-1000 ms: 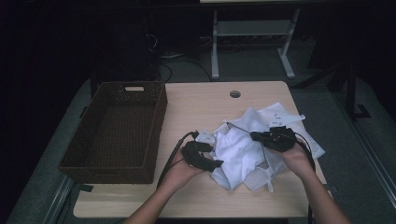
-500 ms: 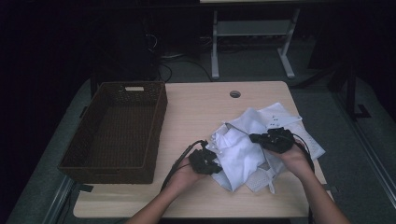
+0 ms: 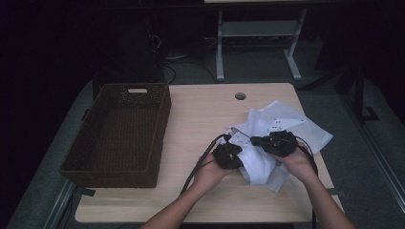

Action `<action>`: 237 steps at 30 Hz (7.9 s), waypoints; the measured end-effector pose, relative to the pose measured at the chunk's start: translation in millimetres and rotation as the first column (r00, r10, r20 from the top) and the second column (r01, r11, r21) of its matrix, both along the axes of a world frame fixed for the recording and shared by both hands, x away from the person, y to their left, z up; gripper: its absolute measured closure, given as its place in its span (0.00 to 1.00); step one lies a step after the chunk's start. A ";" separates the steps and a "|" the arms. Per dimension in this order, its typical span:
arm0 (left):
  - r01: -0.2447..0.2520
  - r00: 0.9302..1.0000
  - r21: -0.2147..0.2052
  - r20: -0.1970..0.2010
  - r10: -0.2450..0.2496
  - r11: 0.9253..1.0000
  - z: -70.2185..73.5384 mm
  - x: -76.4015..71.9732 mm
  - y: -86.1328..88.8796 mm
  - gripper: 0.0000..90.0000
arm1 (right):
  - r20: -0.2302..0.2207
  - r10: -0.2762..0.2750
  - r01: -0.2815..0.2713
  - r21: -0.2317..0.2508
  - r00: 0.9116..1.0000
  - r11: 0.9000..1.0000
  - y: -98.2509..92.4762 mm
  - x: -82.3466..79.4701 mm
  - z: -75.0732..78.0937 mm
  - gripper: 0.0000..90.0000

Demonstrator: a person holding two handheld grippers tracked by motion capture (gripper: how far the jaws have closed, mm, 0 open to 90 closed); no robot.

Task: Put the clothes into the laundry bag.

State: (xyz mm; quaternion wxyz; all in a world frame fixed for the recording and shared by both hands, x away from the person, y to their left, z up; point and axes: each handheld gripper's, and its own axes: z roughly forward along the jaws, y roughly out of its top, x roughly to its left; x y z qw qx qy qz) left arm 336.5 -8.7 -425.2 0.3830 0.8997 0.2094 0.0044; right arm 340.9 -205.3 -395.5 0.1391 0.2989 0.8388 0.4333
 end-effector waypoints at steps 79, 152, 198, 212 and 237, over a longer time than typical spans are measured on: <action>0.022 1.000 -0.015 -0.022 -0.022 1.000 -10.0 6.2 -8.9 0.98 | -0.128 -0.083 0.077 -0.049 0.988 0.996 -61.5 -36.4 -25.4 0.96; -0.228 0.973 0.035 -0.027 0.229 0.973 -7.7 38.4 115.2 0.79 | -0.130 0.032 -0.039 -0.052 0.991 0.998 -45.2 -70.0 -21.6 0.94; -0.041 0.995 -0.009 -0.089 0.040 0.999 -32.8 24.2 76.4 0.48 | -0.179 -0.018 -0.023 -0.224 0.984 0.974 29.8 13.1 -16.9 0.87; -0.025 0.995 -0.020 -0.097 0.023 0.999 -35.3 25.0 59.4 0.46 | -0.141 -0.005 -0.007 -0.086 0.990 0.996 27.0 10.7 2.6 0.98; -0.081 0.997 -0.052 0.003 0.081 0.995 -28.3 50.8 16.4 0.98 | -0.104 0.056 -0.055 0.009 0.993 0.998 26.5 -0.7 21.9 0.99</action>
